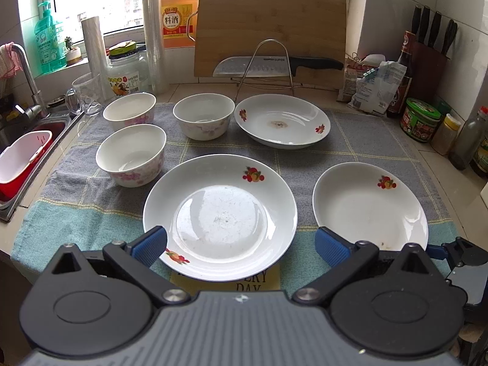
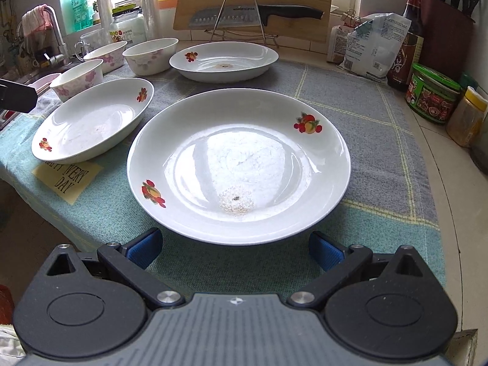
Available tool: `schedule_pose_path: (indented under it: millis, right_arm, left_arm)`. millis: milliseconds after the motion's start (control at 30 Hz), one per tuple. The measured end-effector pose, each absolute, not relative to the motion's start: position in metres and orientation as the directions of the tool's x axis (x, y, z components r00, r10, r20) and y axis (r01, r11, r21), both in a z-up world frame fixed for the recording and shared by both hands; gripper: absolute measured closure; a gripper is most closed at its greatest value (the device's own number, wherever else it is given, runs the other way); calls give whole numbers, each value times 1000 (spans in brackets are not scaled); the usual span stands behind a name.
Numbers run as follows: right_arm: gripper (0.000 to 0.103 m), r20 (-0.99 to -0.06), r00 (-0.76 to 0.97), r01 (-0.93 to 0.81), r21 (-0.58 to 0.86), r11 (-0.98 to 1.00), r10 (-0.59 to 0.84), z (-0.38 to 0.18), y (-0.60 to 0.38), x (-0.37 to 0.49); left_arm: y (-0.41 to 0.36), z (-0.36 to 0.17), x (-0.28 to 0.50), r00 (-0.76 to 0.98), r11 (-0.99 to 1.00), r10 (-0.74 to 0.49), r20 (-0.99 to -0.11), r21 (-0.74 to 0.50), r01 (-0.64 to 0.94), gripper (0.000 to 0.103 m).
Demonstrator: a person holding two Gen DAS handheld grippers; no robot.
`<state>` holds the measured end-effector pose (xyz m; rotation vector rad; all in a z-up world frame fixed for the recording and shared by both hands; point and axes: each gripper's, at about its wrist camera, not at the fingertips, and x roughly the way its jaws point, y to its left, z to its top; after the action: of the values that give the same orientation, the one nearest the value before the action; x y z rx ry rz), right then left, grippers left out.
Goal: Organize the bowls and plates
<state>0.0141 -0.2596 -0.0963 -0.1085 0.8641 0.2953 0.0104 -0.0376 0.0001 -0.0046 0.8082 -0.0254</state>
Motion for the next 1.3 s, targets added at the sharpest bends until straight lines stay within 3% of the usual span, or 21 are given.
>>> schedule_pose_path:
  millis: [400,833,1300]
  right_arm:
    - [0,-710,657,-369,-12,929,252,-104,-260,12]
    - [0,-681,694,-328,-13,945,231,-107,-260,6]
    - [0,-708,689,-230,-16,973,151,-104,-250,13]
  left_arm:
    - [-72,2,56,631,967,-194,-751,-38,252,1]
    - [-112,-33,142,405,838,-410,-817,-162,521,1]
    - [-157,-80,191,136,654,-462,-877,-232,720,1]
